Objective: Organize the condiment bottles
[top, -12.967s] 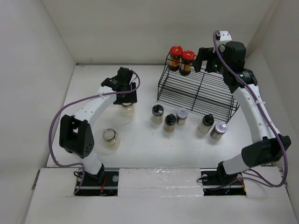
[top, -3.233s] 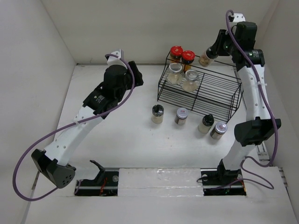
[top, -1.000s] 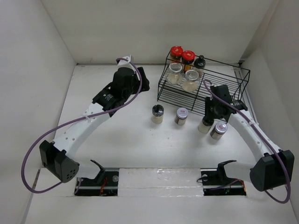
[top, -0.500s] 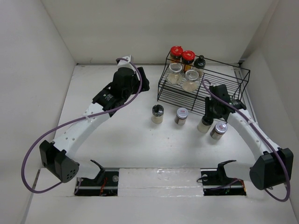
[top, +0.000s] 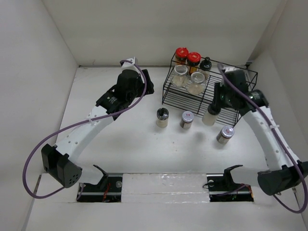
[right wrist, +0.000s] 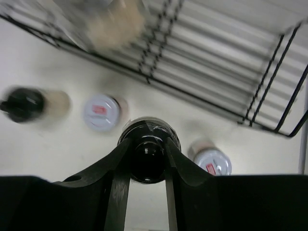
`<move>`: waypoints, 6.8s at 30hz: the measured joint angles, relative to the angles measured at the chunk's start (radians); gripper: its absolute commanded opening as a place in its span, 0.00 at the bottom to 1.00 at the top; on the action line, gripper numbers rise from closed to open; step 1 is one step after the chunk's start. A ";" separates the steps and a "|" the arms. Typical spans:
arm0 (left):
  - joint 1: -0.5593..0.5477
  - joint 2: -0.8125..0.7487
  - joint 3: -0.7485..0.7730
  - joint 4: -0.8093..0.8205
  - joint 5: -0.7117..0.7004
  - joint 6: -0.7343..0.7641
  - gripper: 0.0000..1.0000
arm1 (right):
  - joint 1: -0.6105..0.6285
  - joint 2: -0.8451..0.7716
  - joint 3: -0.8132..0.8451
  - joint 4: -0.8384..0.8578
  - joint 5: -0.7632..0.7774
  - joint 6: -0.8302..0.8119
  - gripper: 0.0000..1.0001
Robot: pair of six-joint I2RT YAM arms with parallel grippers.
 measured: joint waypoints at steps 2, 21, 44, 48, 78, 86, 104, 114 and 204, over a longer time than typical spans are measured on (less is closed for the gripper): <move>0.000 0.000 0.000 -0.001 -0.002 0.000 0.67 | 0.005 0.009 0.175 -0.012 -0.011 0.000 0.02; 0.000 0.000 0.000 -0.014 -0.022 0.022 0.67 | -0.325 0.509 0.969 0.122 -0.277 -0.030 0.00; 0.000 0.000 0.000 -0.014 -0.021 0.024 0.67 | -0.352 0.561 0.747 0.214 -0.196 -0.082 0.00; 0.000 0.000 0.000 -0.006 -0.021 0.024 0.67 | -0.347 0.561 0.747 0.232 -0.188 -0.093 0.00; 0.000 0.026 0.004 -0.008 -0.030 0.024 0.67 | -0.153 0.402 0.507 0.333 -0.043 -0.133 0.03; 0.038 0.024 0.051 -0.064 -0.074 0.034 0.67 | 0.205 0.064 0.094 0.504 -0.199 -0.109 0.53; 0.354 -0.024 -0.029 -0.121 0.211 -0.029 0.67 | 0.439 0.447 -0.025 0.576 -0.197 -0.104 0.45; 0.354 -0.057 -0.079 -0.103 0.287 -0.034 0.67 | 0.447 0.502 0.007 0.624 -0.131 -0.096 0.14; 0.314 0.149 -0.011 -0.012 0.458 0.010 0.52 | 0.005 -0.030 0.068 0.371 -0.121 -0.095 0.13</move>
